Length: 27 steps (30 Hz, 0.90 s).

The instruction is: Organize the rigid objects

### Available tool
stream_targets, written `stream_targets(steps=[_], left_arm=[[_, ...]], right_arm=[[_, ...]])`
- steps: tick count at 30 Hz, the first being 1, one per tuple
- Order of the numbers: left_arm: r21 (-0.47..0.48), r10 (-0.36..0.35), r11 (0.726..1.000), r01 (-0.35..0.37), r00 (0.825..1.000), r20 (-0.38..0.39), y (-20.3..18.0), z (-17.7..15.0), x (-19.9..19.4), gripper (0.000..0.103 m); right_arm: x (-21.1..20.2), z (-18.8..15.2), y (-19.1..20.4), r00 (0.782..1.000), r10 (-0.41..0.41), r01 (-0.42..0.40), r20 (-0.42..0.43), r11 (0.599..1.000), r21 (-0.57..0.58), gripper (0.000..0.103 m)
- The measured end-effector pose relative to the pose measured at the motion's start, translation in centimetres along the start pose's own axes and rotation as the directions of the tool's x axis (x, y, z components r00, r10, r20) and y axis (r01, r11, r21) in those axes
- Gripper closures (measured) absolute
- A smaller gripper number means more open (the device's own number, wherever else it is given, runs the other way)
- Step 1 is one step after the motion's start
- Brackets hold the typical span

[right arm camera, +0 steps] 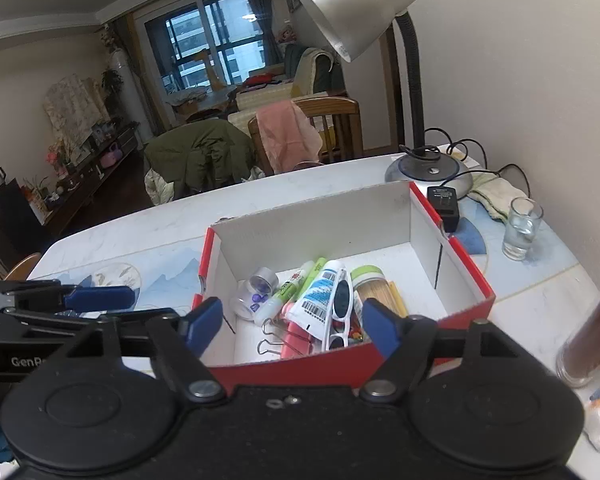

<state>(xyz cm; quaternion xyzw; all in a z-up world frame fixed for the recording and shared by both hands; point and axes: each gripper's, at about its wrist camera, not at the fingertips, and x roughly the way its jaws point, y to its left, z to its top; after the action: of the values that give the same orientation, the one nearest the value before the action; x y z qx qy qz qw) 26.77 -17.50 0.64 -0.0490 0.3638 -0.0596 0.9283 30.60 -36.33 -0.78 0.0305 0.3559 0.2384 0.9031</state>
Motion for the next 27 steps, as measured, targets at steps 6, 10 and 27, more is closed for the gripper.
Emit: stream_targets(steps=[6, 10, 27], left_arm=[[-0.014, 0.012, 1.000, -0.012, 1.000, 0.011, 0.7, -1.0, -0.9, 0.025], [-0.024, 0.006, 1.000, -0.005, 1.000, 0.023, 1.0, -1.5, -1.5, 0.017], [-0.033, 0.009, 0.999, -0.007, 0.998, 0.064, 1.3, -2.5, -3.1, 0.000]], right_arm=[[-1.0, -0.8, 0.4, 1.000, -0.013, 0.013, 0.019, 1.000, 0.017, 0.010], [-1.8, -1.3, 0.7, 0.999, -0.024, 0.023, 0.043, 0.999, 0.024, 0.003], [-3.5, -2.6, 1.4, 0.993, -0.065, 0.060, 0.100, 0.997, 0.052, 0.000]])
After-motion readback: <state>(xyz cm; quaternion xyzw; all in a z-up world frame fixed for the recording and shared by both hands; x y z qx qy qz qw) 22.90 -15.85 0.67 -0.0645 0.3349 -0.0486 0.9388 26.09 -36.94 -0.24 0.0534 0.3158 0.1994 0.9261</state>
